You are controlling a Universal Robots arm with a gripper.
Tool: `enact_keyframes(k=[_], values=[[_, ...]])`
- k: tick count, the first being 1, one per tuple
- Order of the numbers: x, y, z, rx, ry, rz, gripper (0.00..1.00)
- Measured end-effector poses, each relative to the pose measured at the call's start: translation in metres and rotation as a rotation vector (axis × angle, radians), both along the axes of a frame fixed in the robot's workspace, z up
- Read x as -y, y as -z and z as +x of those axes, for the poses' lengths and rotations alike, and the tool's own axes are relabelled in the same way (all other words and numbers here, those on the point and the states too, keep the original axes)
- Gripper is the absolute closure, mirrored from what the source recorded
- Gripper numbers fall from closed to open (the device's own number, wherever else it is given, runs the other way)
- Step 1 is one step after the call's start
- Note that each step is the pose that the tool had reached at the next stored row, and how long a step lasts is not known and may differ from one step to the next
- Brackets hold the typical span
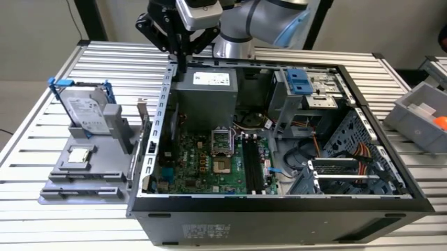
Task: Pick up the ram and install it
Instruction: 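Reach for the ram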
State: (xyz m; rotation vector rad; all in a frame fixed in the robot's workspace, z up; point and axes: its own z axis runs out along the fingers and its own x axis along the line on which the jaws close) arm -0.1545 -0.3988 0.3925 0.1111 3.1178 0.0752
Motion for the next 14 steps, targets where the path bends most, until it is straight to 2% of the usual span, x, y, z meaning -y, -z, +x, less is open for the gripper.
enact_keyframes(k=[14], values=[[0.0, 0.0, -0.0108, -0.0001, 0.0, -0.0001, 1.0]])
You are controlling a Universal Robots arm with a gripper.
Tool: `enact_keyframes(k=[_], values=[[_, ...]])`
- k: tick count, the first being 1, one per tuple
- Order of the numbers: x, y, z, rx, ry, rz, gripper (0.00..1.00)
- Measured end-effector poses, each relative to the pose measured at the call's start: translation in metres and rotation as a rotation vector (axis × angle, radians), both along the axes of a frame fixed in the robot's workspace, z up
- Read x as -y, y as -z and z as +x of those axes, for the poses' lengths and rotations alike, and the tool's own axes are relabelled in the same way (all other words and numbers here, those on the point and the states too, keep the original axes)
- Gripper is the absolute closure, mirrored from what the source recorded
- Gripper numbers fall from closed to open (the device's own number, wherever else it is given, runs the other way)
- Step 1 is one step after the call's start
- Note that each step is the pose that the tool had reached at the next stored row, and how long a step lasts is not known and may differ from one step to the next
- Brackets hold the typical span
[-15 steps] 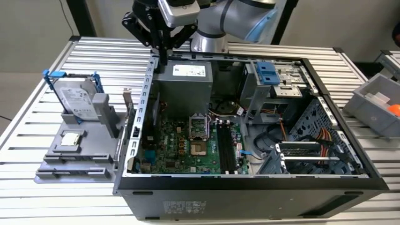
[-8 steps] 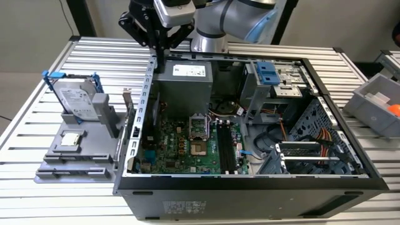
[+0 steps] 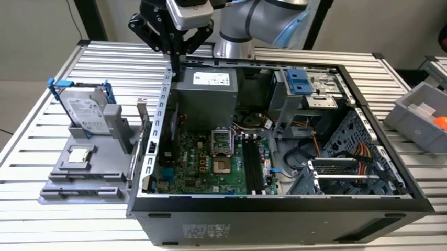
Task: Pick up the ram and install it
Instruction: 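Reach for the ram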
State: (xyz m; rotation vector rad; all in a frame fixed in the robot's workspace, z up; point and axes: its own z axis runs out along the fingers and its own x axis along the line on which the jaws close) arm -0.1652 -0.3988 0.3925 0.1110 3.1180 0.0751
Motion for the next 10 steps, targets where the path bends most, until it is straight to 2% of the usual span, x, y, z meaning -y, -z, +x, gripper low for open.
enact_keyframes(k=[10], values=[[0.0, 0.0, -0.007, 0.0, 0.0, -0.0001, 1.0]])
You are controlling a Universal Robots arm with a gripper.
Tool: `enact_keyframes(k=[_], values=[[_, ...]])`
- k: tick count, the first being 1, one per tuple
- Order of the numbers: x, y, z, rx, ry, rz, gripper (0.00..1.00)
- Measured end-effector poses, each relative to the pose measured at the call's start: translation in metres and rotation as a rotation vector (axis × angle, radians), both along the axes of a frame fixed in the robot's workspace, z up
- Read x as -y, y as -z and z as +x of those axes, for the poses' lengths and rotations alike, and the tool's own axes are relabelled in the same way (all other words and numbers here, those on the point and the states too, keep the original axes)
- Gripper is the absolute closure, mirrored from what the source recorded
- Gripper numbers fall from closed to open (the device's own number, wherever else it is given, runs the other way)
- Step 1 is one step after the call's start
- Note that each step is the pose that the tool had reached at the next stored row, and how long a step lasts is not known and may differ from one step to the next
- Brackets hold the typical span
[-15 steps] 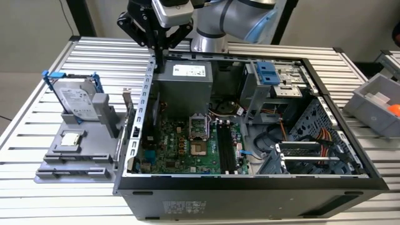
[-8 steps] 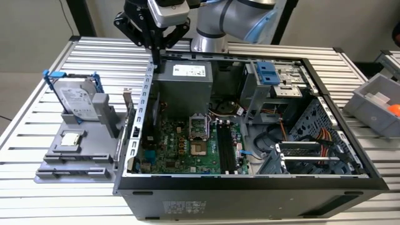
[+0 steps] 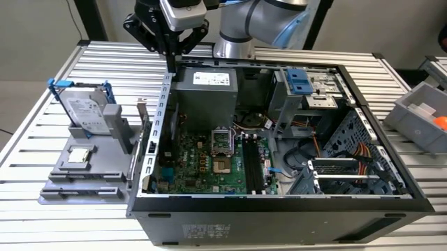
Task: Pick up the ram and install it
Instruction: 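Reach for the ram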
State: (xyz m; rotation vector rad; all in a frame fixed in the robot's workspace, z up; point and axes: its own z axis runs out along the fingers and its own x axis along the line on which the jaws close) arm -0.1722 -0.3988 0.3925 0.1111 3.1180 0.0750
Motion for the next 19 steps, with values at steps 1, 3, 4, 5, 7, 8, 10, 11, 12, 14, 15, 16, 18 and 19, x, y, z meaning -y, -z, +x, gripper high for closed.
enact_keyframes(k=[1, 3, 4, 5, 7, 8, 10, 11, 12, 14, 15, 16, 18, 19], values=[[0.0, 0.0, -0.0007, 0.0001, 0.0, 0.0001, 1.0], [0.0, 0.0, -0.0021, 0.0, 0.0, 0.0, 1.0], [0.0, 0.0, -0.0027, 0.0, 0.0, 0.0, 1.0], [0.0, 0.0, -0.0034, 0.0, 0.0, 0.0, 1.0], [0.0, 0.0001, -0.0048, 0.0002, 0.0, 0.0002, 1.0], [0.0, 0.0, -0.0055, 0.0, 0.0, 0.0, 1.0], [0.0, 0.0001, -0.0069, 0.0, 0.0, 0.0, 1.0], [0.0, 0.0001, -0.0075, 0.0001, 0.0, 0.0001, 1.0], [0.0, 0.0, -0.0082, -0.0001, 0.0, -0.0001, 1.0], [0.0, 0.0001, -0.0095, 0.0001, 0.0, 0.0001, 1.0], [0.0, 0.0001, -0.0102, 0.0, 0.0, 0.0, 1.0], [0.0, 0.0001, -0.0108, 0.0, 0.0, 0.0, 1.0], [0.0, 0.0001, -0.0121, 0.0, 0.0, 0.0001, 1.0], [0.0, 0.0002, -0.0127, 0.0001, 0.0, 0.0001, 1.0]])
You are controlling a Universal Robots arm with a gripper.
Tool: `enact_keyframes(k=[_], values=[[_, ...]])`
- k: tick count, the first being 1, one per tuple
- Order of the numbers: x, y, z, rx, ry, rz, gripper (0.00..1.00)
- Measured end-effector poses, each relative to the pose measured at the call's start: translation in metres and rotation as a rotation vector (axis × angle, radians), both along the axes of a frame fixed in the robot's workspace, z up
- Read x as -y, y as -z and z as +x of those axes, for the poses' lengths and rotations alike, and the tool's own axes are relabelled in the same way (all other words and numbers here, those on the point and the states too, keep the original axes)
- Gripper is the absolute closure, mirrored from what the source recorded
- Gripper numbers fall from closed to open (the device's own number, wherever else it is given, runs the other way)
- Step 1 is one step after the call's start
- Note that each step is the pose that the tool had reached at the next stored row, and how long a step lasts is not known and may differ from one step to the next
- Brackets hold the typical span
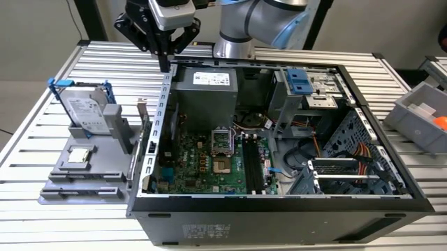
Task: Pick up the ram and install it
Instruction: 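Reach for the ram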
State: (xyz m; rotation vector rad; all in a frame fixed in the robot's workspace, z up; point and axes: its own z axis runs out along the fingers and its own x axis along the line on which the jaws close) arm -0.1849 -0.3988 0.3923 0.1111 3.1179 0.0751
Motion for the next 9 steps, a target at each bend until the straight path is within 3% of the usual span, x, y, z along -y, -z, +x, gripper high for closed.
enact_keyframes(k=[9], values=[[0.0, 0.0, -0.0057, -0.0001, 0.0, 0.0, 1.0]])
